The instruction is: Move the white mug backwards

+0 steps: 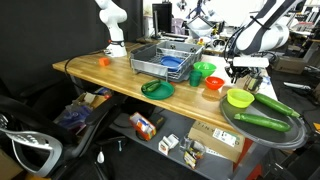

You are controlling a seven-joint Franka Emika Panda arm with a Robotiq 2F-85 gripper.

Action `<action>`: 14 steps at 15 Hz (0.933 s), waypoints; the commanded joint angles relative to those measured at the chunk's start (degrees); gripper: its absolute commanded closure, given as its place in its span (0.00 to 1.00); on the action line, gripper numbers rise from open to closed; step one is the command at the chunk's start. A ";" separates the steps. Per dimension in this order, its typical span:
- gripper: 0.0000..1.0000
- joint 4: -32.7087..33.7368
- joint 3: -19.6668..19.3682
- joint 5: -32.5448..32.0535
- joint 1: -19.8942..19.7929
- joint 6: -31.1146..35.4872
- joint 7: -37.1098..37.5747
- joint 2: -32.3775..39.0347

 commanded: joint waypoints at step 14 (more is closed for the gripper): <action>0.00 -2.02 -3.35 -0.48 4.21 -1.30 1.38 -2.35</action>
